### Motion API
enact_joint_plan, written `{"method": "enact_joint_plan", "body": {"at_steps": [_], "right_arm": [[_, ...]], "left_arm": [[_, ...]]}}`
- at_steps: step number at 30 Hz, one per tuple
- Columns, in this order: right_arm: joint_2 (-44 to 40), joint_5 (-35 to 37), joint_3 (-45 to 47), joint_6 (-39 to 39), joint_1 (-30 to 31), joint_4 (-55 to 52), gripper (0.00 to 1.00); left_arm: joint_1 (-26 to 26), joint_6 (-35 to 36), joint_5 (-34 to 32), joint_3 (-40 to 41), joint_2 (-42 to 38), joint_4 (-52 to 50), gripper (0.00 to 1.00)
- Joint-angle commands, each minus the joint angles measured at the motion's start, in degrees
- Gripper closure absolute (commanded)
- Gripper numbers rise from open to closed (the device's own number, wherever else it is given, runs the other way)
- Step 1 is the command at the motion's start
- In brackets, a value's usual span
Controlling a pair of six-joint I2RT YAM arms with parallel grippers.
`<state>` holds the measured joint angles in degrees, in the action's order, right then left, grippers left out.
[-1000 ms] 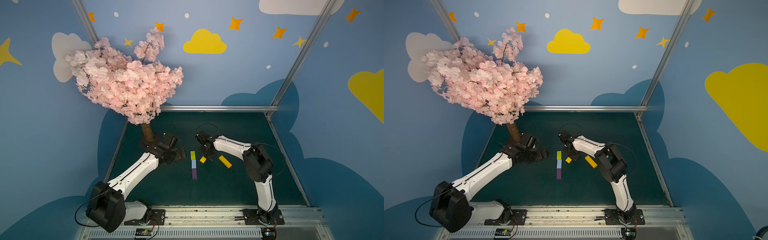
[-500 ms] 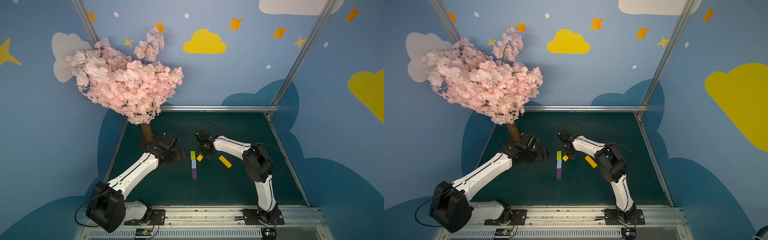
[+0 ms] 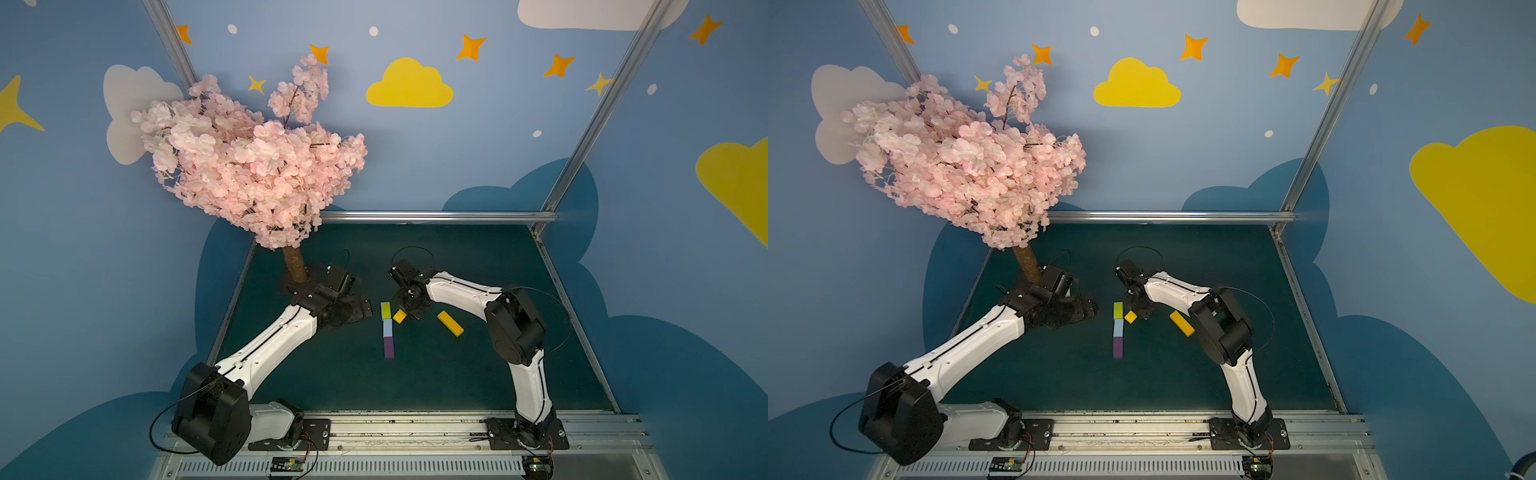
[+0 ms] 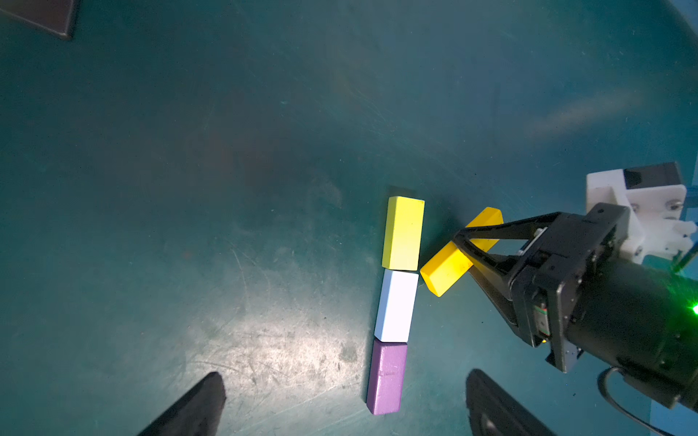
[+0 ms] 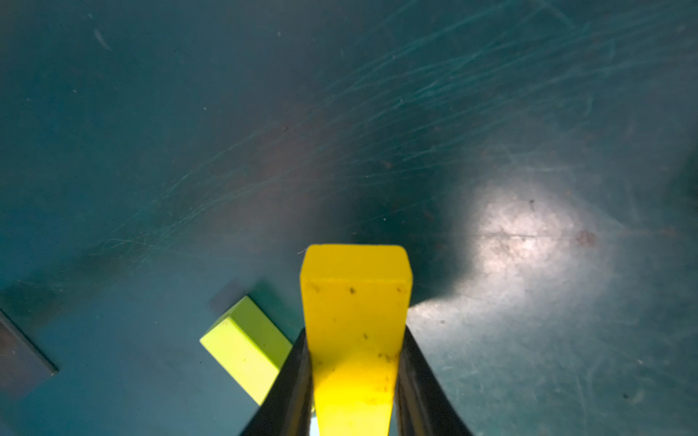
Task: Assemble the letter k with building blocks
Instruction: Assemble the building block at the center of the board.
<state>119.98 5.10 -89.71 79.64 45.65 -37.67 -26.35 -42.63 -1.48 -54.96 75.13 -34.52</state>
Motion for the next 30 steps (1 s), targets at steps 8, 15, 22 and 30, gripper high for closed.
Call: {"method": "enact_joint_plan", "body": {"at_steps": [8,15,22,30], "right_arm": [[-0.82,1.61,1.37,0.08,0.49,-1.06,0.72],[-0.72,0.33,1.99,-0.69,0.72,0.6,0.5],[-3.87,5.7,1.32,-3.44,1.51,0.49,0.51],[-15.93,15.71,3.34,-25.31,1.09,7.31,0.56]], "left_arm": [[0.2,0.51,-0.72,-0.24,-1.08,-0.52,0.0],[0.16,0.45,-0.55,-0.4,-0.46,-0.28,0.0],[0.16,0.44,-0.59,0.12,-0.4,0.07,0.0],[0.24,1.13,-0.52,-0.39,-0.24,-0.13,0.0]]}}
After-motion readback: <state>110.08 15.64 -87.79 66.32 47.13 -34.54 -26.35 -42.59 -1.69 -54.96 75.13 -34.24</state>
